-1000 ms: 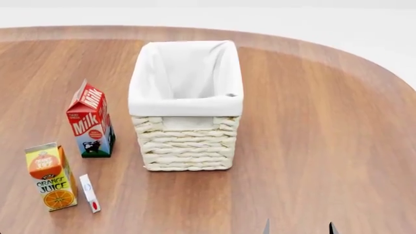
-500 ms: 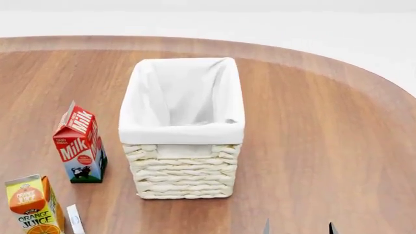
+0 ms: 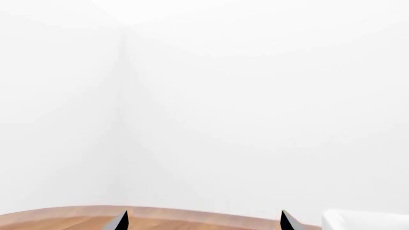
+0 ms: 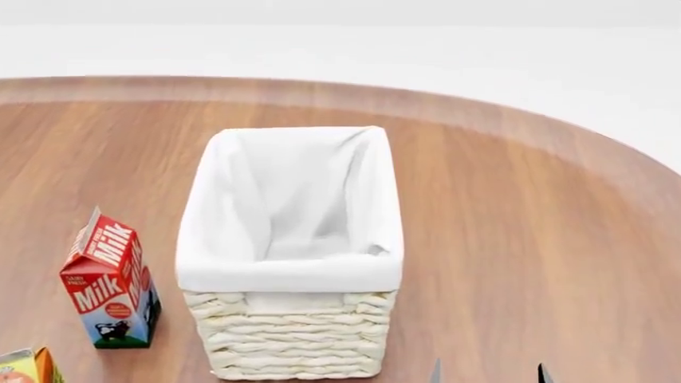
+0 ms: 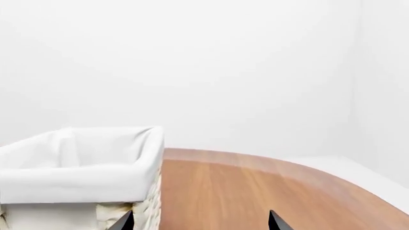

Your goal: Pick up the alphabet soup, and put it in the basket.

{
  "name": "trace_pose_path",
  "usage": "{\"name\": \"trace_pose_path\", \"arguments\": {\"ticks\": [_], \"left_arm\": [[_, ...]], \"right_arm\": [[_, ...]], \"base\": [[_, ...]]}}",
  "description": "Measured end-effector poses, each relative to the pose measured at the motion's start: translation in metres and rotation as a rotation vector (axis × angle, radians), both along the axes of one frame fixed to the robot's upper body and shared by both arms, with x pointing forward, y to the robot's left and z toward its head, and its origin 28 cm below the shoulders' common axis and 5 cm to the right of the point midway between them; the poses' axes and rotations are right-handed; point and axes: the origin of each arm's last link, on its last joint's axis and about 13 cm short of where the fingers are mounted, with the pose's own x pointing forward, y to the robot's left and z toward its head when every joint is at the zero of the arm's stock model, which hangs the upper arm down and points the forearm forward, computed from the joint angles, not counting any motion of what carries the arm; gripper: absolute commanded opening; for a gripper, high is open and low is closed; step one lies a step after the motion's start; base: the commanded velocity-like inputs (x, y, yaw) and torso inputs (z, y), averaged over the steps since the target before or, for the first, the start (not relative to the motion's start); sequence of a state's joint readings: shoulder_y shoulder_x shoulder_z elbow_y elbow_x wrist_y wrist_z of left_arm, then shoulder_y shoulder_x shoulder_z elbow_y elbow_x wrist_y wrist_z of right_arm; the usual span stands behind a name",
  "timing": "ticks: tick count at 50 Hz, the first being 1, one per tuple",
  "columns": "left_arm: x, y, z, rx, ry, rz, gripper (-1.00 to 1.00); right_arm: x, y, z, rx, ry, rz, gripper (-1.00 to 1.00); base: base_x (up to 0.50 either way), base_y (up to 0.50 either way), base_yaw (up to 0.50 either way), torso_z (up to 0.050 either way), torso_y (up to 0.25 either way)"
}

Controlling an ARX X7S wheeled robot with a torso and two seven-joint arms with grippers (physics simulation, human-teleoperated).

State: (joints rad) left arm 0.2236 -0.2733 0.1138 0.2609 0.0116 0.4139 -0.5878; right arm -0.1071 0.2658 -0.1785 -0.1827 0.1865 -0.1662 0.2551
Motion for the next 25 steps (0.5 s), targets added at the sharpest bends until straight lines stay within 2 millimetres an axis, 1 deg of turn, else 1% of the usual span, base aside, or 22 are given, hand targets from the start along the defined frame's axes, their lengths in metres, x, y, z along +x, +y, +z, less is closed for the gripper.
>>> {"name": "trace_pose_path", "arguments": {"ticks": [7,25], "left_arm": [[0.0001,-0.0001,0.0,0.0,-0.001,0.0,1.0],[-0.0003,0.0,0.0008,0.001,-0.002,0.0,1.0]], "right_arm": [[0.0005,-0.0002,-0.0004,0.002,0.001,0.0,1.0],[0.0,-0.0022,0.0009,0.012,0.005,0.023,1.0]], "base": [[0.25,0.0,0.0,0.0,0.0],[0.0,0.0,0.0,0.0,0.0]]}}
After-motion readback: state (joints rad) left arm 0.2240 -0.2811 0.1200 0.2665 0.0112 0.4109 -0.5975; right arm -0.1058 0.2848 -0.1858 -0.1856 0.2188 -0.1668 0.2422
